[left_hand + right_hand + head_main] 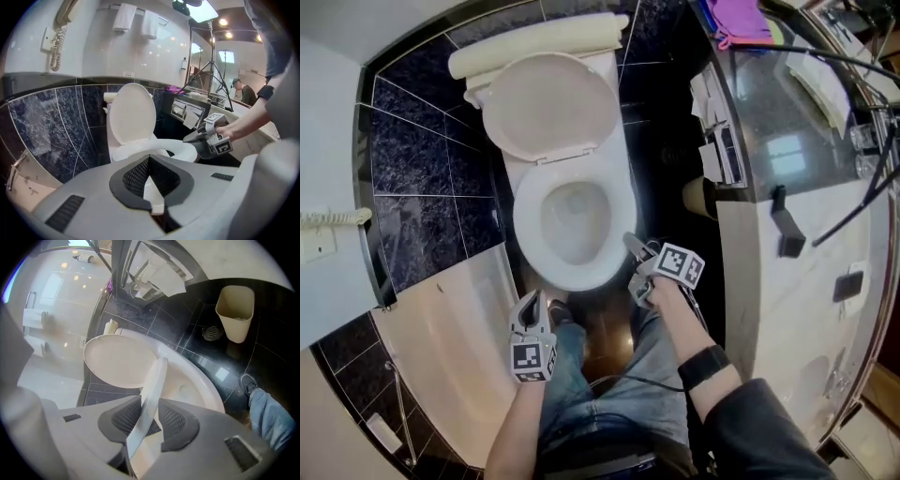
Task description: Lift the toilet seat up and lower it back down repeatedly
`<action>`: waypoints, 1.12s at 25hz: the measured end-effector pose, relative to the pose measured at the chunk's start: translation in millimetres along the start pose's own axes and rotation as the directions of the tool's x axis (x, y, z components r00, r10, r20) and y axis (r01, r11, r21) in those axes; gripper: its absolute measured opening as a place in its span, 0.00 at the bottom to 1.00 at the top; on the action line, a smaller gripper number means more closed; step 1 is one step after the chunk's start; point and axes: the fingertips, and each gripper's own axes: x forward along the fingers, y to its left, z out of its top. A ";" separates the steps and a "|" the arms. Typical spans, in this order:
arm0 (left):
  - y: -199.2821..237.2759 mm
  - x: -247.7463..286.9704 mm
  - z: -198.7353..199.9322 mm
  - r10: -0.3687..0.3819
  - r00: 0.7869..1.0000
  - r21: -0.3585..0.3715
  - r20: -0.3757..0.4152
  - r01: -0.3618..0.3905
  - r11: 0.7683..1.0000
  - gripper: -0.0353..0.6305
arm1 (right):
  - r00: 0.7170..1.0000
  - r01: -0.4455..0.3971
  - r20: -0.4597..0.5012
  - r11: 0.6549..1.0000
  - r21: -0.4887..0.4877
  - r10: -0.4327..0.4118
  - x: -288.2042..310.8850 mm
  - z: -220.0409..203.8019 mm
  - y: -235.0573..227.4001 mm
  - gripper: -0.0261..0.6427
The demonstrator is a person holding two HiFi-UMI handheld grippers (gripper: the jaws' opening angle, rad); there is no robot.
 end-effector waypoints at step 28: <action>-2.5 81.2 133.8 0.113 0.992 -0.196 0.063 -0.099 0.976 0.05 | 0.989 -0.073 -0.133 0.991 -0.111 0.058 -8.3 84.6 138.4 0.17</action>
